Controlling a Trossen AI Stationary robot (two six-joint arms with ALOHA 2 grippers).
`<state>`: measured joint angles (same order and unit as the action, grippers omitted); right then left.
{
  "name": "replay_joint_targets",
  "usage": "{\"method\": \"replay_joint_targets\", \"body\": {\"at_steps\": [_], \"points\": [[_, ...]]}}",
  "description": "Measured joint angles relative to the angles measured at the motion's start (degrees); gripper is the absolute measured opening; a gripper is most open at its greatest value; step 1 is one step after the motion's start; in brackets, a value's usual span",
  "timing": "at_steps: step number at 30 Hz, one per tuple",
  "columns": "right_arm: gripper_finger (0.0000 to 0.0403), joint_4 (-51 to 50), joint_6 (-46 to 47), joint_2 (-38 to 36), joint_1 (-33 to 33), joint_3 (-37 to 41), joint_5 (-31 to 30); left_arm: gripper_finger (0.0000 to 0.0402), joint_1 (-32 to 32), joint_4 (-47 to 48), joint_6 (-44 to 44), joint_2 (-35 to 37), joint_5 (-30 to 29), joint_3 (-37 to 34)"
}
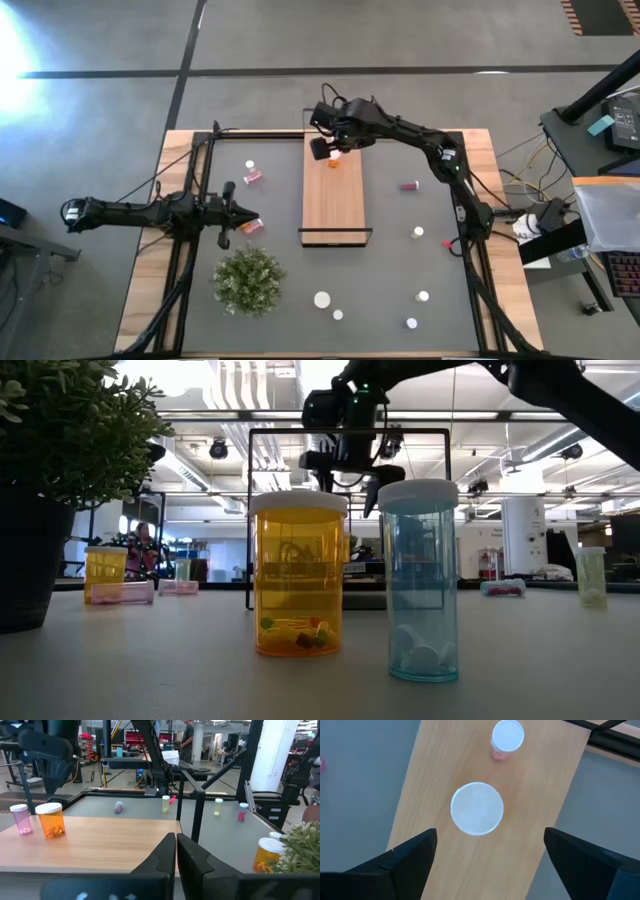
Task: Pick and place medicine bottles onto shelf by color
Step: Put the middle right yellow pill bottle on the shelf
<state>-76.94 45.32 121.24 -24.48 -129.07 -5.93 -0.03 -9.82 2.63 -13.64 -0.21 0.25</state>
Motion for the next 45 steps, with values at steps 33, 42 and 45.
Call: {"method": "replay_joint_targets", "body": {"at_steps": [33,42,45], "points": [[0.0347,36.98,21.12,-52.17,8.62,78.12,-10.68,0.0,0.02,0.0,0.0,-0.01,-0.01,0.0],[0.0347,31.44,41.81,-57.15,16.75,86.27,-10.2,0.0,0.02,0.0,0.0,0.01,-0.02,0.0],[0.0347,28.08,49.2,-57.43,20.06,86.27,-9.43,0.0,0.01,-0.02,0.0,-0.01,0.0,0.0]]}}
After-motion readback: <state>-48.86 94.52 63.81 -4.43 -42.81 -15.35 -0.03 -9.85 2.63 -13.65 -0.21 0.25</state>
